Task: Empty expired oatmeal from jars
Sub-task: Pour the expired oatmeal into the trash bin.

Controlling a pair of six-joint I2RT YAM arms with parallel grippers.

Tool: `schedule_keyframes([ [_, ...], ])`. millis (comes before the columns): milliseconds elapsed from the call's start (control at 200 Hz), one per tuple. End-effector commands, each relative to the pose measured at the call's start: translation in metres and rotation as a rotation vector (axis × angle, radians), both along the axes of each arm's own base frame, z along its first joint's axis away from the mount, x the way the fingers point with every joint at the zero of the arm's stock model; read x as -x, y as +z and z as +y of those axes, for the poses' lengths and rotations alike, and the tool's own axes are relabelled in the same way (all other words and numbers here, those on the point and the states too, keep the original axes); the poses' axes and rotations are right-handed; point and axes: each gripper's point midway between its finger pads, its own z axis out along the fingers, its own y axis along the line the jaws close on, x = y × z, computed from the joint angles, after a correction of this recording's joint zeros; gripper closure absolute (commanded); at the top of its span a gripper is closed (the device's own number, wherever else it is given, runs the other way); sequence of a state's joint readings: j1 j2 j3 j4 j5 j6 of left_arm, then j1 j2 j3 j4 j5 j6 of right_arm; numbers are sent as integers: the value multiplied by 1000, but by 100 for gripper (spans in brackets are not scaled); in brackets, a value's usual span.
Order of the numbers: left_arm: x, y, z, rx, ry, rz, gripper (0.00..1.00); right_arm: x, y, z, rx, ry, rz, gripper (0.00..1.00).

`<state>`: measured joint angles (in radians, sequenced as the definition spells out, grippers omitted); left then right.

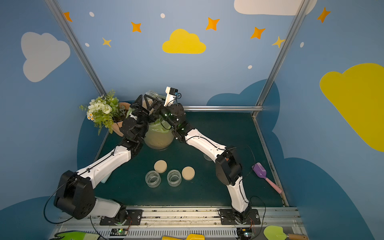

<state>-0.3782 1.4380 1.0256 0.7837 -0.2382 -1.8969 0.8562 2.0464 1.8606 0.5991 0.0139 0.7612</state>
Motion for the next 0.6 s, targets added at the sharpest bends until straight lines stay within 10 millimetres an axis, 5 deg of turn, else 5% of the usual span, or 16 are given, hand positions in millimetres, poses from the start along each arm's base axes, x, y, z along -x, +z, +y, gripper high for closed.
schedule_keyframes([
  [0,5,13,11,23,43,-40,0,34,74,-24,-153,26,-139,89],
  [591,-3,36,-8,-61,-21,-119,6,29,44,-6,-136,132,-50,89],
])
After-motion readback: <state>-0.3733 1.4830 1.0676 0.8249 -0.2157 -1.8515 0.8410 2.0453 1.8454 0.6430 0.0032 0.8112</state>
